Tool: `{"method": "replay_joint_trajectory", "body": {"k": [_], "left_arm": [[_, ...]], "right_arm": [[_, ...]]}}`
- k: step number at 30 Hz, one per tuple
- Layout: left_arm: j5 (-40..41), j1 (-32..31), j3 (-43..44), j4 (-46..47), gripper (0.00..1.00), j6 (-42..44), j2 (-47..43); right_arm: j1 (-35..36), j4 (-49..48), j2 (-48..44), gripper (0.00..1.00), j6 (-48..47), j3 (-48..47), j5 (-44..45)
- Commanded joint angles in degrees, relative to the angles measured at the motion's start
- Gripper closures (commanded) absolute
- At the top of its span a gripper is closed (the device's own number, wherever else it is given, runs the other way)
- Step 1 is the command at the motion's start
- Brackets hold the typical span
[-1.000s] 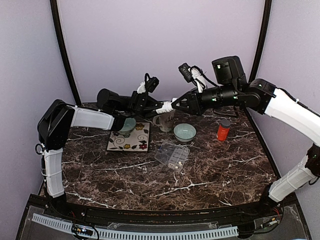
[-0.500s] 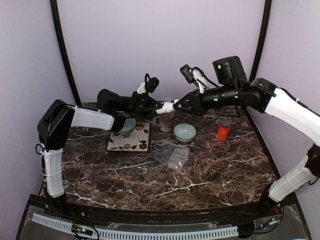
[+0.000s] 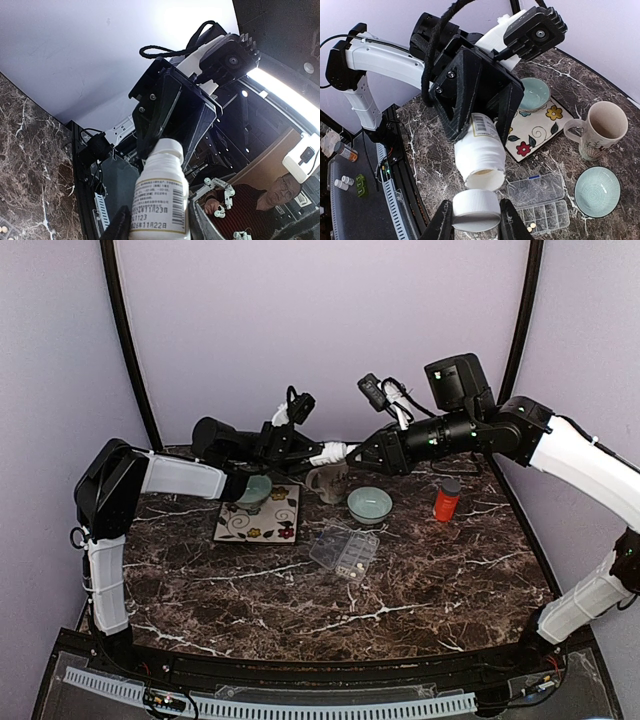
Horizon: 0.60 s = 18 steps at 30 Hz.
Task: Sort the pills into containers
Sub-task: Close the lid of the pill bottle on the pill bottle.
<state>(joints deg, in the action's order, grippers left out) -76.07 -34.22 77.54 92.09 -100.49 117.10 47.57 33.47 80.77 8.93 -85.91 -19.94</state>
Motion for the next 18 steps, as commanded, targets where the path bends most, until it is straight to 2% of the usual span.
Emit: {"method": "replay_joint_trajectory", "body": {"k": [1,18], "left_arm": [[-0.6,0.2,0.1,7.5,1.0,0.8,-2.9],[-1.6,0.2,0.4,7.5,1.0,0.0,-3.1]], "right_arm": [[-0.3,-1.3,0.3,0.95,0.5,-1.4,-1.8],[-0.3,-2.4,3.0,0.95,-0.2,-3.2,-1.2]]}}
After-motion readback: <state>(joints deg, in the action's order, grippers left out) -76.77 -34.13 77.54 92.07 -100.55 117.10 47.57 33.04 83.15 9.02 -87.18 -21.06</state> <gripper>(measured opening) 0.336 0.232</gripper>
